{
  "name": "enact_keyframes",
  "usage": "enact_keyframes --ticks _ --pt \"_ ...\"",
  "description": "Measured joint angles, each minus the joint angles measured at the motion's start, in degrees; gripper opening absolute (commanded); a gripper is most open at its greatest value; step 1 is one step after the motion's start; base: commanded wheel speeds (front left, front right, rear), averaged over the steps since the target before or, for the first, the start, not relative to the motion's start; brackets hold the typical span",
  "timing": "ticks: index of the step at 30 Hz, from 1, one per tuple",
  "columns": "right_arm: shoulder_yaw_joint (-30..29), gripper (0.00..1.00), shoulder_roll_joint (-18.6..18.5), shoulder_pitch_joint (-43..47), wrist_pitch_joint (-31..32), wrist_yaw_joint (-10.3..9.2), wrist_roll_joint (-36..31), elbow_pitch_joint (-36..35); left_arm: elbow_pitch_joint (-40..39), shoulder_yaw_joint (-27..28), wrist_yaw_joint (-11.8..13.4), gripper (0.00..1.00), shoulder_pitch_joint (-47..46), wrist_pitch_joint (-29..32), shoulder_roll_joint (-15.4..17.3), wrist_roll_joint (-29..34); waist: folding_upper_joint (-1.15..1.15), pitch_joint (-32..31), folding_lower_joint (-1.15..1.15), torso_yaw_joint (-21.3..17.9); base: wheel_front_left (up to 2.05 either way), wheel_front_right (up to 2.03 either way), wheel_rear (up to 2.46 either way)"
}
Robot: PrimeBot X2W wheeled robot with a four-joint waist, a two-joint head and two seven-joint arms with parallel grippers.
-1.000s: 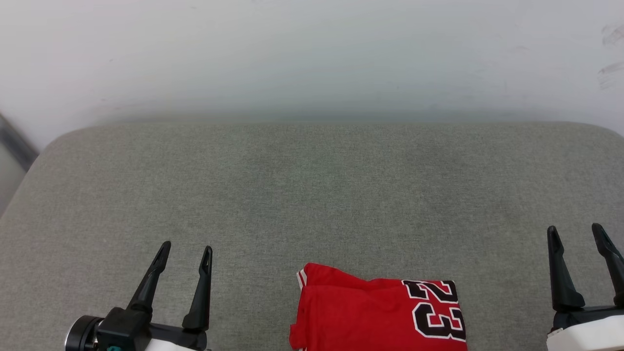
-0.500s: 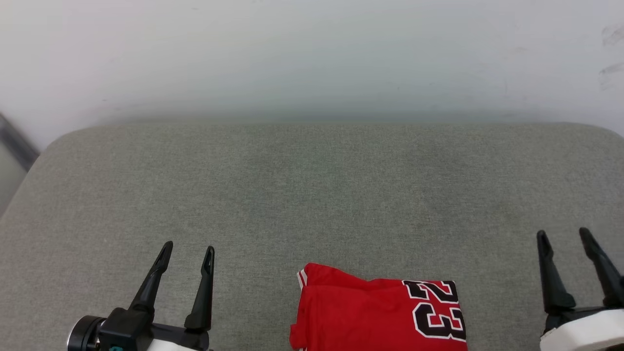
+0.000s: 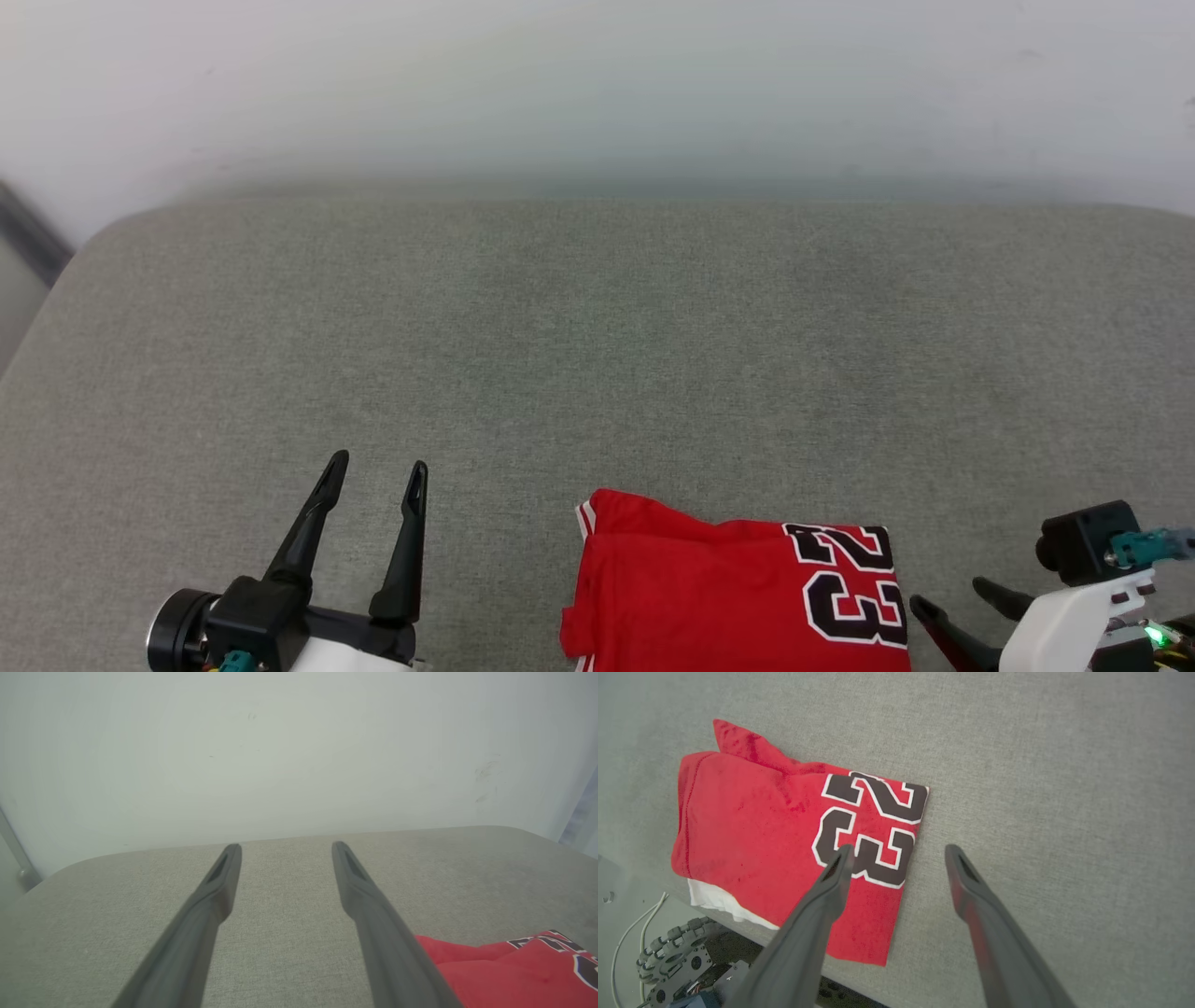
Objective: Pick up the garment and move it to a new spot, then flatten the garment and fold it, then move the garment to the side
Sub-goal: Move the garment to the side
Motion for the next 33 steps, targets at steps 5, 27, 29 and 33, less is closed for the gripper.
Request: enact_keyframes --ticks 5,27,29,33 --pt "0.1 1.0 0.1 0.0 12.4 0.0 -0.8 -0.8 0.3 -1.0 0.0 1.0 -1.5 0.0 -0.1 -0.1 0.0 1.7 0.0 1.4 0.0 0.0 0.0" --pt "-0.7 0.32 8.1 -4.5 15.9 -0.02 -6.9 13.7 1.8 -2.8 0.0 1.0 -5.9 0.0 -0.7 -4.1 0.0 7.5 0.0 8.8 0.0 0.0 0.0" --pt "-0.6 0.0 8.1 -4.9 14.3 -0.1 -6.6 14.9 1.8 -2.7 0.0 1.0 -6.1 0.0 -0.6 -4.1 0.0 7.2 -0.01 8.8 0.0 0.0 0.0" --pt "1.4 0.0 7.6 -6.4 11.4 0.0 -6.6 15.8 1.8 -3.0 0.0 1.0 -6.0 0.0 -0.5 -4.9 0.0 6.4 0.0 8.0 0.0 0.0 0.0"
